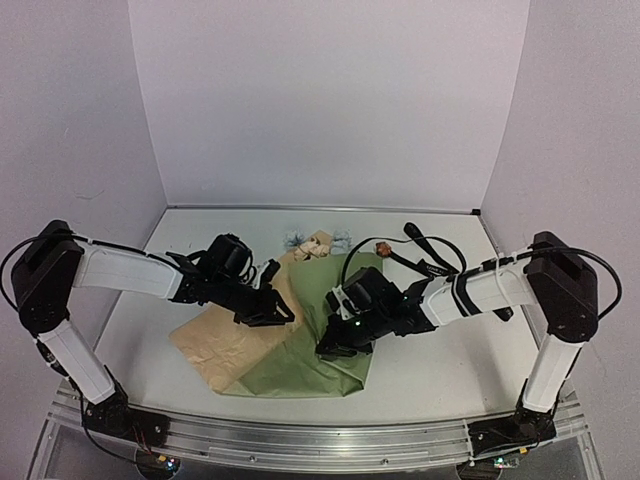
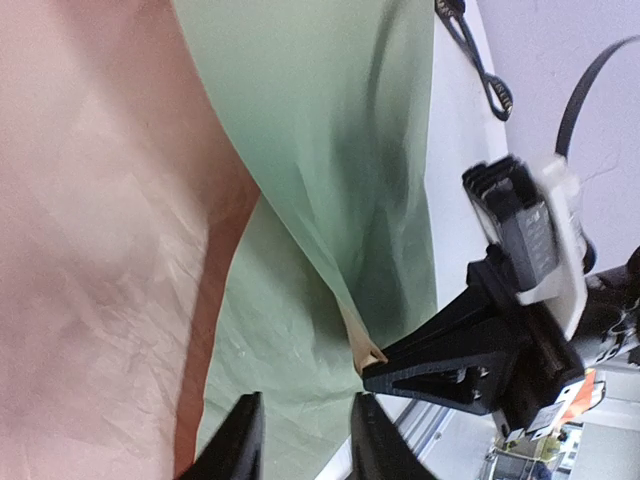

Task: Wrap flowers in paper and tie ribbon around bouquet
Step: Fold the one-fourth-folded wrapping paper at the center of the board, then pass from the right arm to the left

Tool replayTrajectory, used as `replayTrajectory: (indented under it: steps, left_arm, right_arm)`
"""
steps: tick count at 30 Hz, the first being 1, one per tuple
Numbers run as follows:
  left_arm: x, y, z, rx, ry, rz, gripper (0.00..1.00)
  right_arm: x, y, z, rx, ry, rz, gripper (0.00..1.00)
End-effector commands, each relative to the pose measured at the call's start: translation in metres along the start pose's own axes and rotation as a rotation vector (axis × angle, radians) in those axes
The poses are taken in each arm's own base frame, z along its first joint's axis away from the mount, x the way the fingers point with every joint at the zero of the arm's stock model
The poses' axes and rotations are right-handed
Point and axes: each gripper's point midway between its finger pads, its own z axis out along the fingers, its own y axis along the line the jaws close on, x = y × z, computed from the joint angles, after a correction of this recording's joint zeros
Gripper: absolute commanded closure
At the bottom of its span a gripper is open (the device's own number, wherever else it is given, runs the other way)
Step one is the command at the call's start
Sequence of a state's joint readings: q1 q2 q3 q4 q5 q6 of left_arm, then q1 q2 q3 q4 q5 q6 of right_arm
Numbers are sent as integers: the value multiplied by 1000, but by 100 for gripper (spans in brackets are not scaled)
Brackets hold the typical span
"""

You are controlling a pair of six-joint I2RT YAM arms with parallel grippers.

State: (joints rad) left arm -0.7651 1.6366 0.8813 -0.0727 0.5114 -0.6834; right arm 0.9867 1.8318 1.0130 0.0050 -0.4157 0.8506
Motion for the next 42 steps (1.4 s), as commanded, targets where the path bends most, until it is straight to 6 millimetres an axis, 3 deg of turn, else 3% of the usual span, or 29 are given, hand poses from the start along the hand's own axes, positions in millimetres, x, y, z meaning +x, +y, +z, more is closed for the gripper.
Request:
replayTrajectory:
  steps: [1,6,11,20,24,30,33,38,42]
  left_arm:
    - [-33,-16,-15,124,-78,-41,61]
    - [-57,-8,-11,150,-106,-55,54]
    - [-67,-8,-5,180,-60,-27,47]
    - [-81,7,11,165,-19,-6,48]
    - [-87,14,18,151,-23,-20,58]
    - [-85,27,21,97,-26,-38,88]
    - [-86,28,17,79,-46,-28,99]
    - [-91,23,9,76,-79,-11,100]
    - [-91,23,1,56,-110,-10,100]
  right_arm:
    - [-6,12,3,-48,-17,-3,100]
    - [-5,1,2,-19,-35,-4,100]
    - [2,0,4,-34,2,-14,100]
    - [7,11,7,-86,46,-35,100]
    - [8,12,9,-89,56,-37,100]
    - [8,13,2,-93,44,-47,100]
    - [6,20,-6,-110,30,-53,88]
    - [8,21,-24,-116,-1,-45,55]
    - [14,13,-36,-107,-22,-23,48]
